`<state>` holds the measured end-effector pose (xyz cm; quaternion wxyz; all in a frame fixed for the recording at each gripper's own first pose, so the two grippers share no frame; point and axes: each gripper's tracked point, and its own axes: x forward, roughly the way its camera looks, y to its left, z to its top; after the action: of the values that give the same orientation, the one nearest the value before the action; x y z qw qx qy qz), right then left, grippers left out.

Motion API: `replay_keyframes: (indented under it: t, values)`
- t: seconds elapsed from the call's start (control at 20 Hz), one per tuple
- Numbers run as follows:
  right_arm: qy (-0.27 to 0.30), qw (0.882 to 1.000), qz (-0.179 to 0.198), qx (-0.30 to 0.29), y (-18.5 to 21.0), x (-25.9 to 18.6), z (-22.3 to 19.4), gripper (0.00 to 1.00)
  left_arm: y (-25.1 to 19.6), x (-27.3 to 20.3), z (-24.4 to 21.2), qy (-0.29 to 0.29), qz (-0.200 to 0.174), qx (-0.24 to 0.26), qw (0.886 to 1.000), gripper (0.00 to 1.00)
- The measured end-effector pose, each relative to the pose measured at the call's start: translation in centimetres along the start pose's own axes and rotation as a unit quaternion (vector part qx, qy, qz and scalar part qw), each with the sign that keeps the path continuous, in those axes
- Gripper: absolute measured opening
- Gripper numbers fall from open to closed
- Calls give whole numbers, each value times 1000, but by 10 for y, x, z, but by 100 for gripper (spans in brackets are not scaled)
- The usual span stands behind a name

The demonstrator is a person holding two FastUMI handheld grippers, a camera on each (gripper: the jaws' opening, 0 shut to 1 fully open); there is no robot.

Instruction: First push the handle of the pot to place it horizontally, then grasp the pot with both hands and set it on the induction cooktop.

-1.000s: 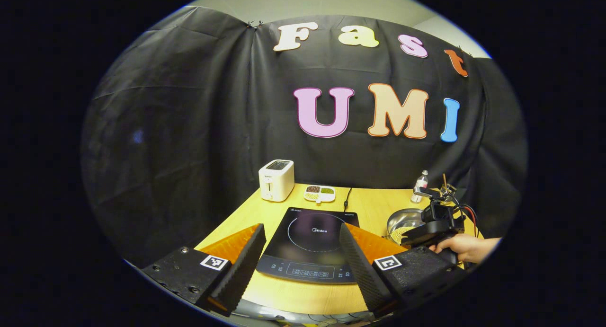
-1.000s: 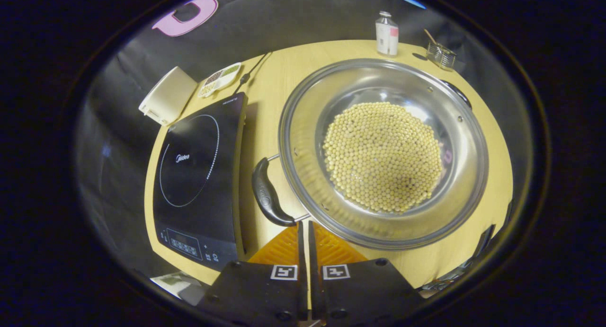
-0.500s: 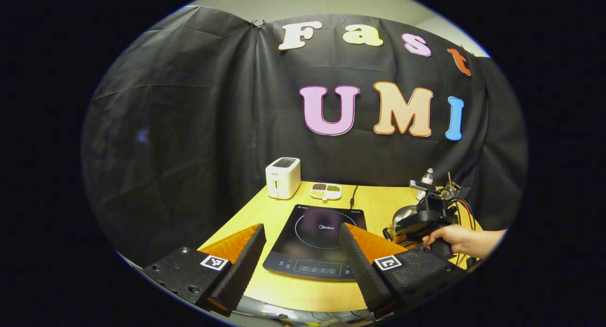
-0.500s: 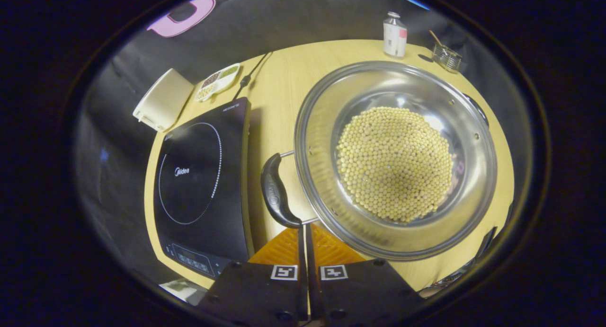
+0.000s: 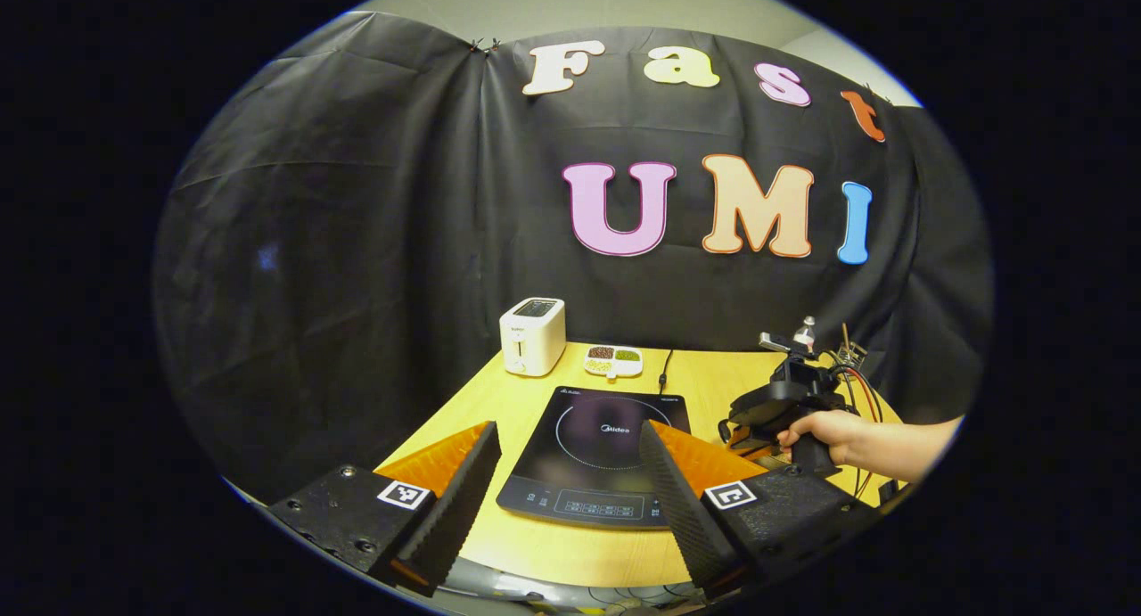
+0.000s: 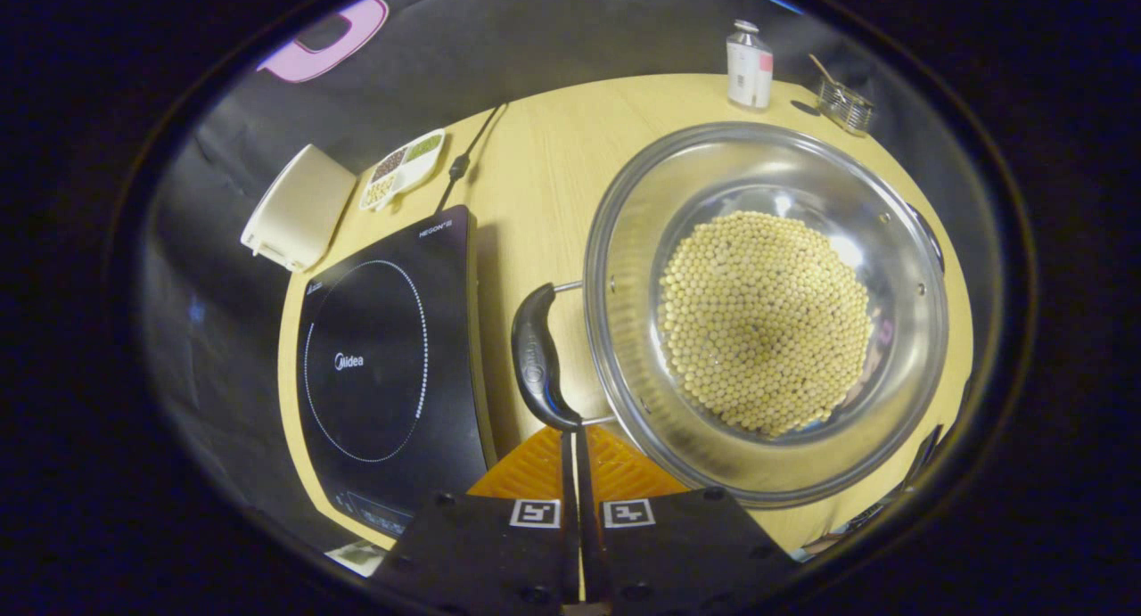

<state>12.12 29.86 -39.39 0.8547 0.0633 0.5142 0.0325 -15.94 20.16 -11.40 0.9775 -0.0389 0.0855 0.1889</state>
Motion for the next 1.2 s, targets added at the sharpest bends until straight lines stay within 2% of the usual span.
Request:
replay_keyframes:
  t: [0.1, 0.15, 0.2, 0.4, 0.45, 0.5, 0.55, 0.6, 0.65, 0.7, 0.75, 0.9, 0.95, 1.0, 1.05, 1.1, 1.15, 1.2]
  values:
    - [-1, 1000, 0, -2, 3, 3, 5, 0, -2, 1, 0, 0, 0, -1, 1000, 96]
    - [-2, 1000, 0, -5, 5, 5, 7, 4, -3, 1, 1, 0, -1, -1, 1000, 94]
    - [-2, 1000, 0, -8, 6, 6, 8, 0, -3, 1, 0, 0, -2, -1, 1000, 93]
    - [-1, 1000, 6, -16, 9, 8, 10, 0, -3, 2, -2, 4, -3, 0, 1000, 96]
    - [0, 1000, 8, -21, 8, 7, 9, 0, -3, 3, -2, 4, -4, -1, 1000, 94]
    - [-1, 999, 13, -29, 8, 5, 8, 0, -4, 4, -2, 6, -5, -3, 1000, 96]
    - [-5, 999, 16, -37, 6, 2, 7, 4, -5, 5, -2, 7, -8, -5, 1000, 94]
    - [-6, 999, 23, -44, 6, -3, 6, 4, -5, 5, -3, 9, -10, -4, 1000, 96]
    - [-5, 998, 28, -53, 4, -9, 3, 10, -5, 7, -3, 10, -12, -2, 1000, 94]
    - [-6, 998, 33, -59, 2, -15, 1, 12, -6, 10, -4, 11, -15, 0, 1000, 96]
    - [-10, 997, 45, -61, 1, -24, 1, 11, -8, 13, -3, 11, -18, 2, 1000, 96]
    - [-22, 995, 66, -71, -6, -49, -6, 22, -20, 29, -2, 15, -31, 2, 999, 96]
    - [-27, 994, 75, -70, -9, -61, -7, 22, -24, 32, -1, 16, -36, 2, 999, 94]
    - [-32, 993, 86, -68, -10, -71, -9, 41, -27, 33, -2, 18, -41, 3, 999, 96]
    - [-37, 993, 93, -64, -16, -81, -9, 36, -31, 36, -1, 19, -47, 4, 999, 96]
    - [-42, 992, 101, -57, -22, -91, -9, 36, -36, 39, -2, 22, -53, 5, 998, 96]
    - [-46, 992, 108, -48, -30, -98, -7, 53, -41, 43, -2, 24, -59, 6, 998, 96]
    - [-46, 991, 114, -42, -36, -105, -8, 59, -47, 46, -3, 26, -66, 6, 997, 99]
